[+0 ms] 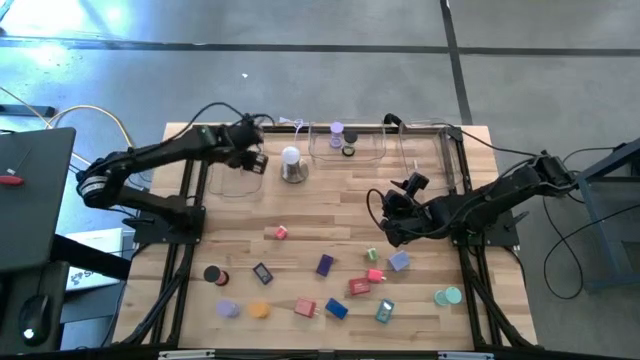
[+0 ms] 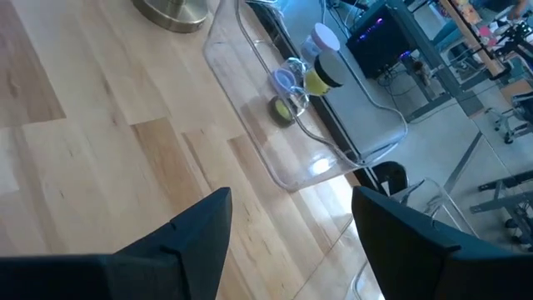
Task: Pick & Place Office items
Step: Put the left light pink charger adapter into the left transparent bin
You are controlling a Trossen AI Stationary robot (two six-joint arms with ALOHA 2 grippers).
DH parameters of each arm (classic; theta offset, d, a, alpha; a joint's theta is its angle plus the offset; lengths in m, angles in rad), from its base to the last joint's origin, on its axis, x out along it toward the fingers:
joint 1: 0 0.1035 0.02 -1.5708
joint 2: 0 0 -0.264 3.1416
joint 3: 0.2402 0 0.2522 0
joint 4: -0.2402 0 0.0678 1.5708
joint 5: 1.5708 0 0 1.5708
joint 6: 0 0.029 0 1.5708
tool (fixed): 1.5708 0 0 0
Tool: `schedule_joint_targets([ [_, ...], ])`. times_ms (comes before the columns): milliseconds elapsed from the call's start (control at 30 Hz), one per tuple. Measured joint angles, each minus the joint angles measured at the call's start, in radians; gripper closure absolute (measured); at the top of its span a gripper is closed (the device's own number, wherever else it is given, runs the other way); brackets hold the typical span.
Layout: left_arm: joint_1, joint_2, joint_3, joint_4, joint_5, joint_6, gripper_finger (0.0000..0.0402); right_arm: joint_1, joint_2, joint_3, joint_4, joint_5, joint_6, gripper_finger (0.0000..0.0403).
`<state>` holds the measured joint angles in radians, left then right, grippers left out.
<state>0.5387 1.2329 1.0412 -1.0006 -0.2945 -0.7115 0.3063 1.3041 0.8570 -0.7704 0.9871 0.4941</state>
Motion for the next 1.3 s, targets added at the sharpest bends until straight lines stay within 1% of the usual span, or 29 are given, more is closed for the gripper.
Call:
schedule_joint_targets([
  [67,0.049,0.024,0.0,-0.008,0.024,0.005,0.0261,0.001,0.0,0.0,0.0,-0.003,-0.001,0.0165],
  [200,0.119,0.066,-0.001,-0.011,0.023,0.053,0.0261,0.001,0.0,0.0,-0.001,-0.025,-0.001,0.0165],
  [400,0.212,0.131,-0.002,-0.029,0.023,0.037,0.0261,0.001,0.0,0.0,-0.002,-0.029,-0.001,0.0165],
  [567,0.264,0.202,-0.003,-0.053,0.023,0.033,0.0261,0.001,0.0,0.0,-0.002,-0.029,-0.001,0.0165],
  [833,0.279,0.313,-0.003,-0.05,0.018,0.041,0.026,0.001,0.0,0.0,0.0,-0.033,-0.001,0.0165],
  [900,0.279,0.329,-0.003,-0.048,0.012,0.04,0.0251,0.001,0.0,0.0,0.001,-0.047,-0.001,0.0165],
  [1100,0.279,0.341,-0.003,-0.049,0.012,0.04,0.0209,0.001,0.0,0.0,0.002,-0.052,-0.001,0.0165],
  [1300,0.278,0.341,-0.003,-0.049,0.012,0.048,0.0201,0.001,0.0,0.0,0.002,-0.052,-0.001,0.0165],
])
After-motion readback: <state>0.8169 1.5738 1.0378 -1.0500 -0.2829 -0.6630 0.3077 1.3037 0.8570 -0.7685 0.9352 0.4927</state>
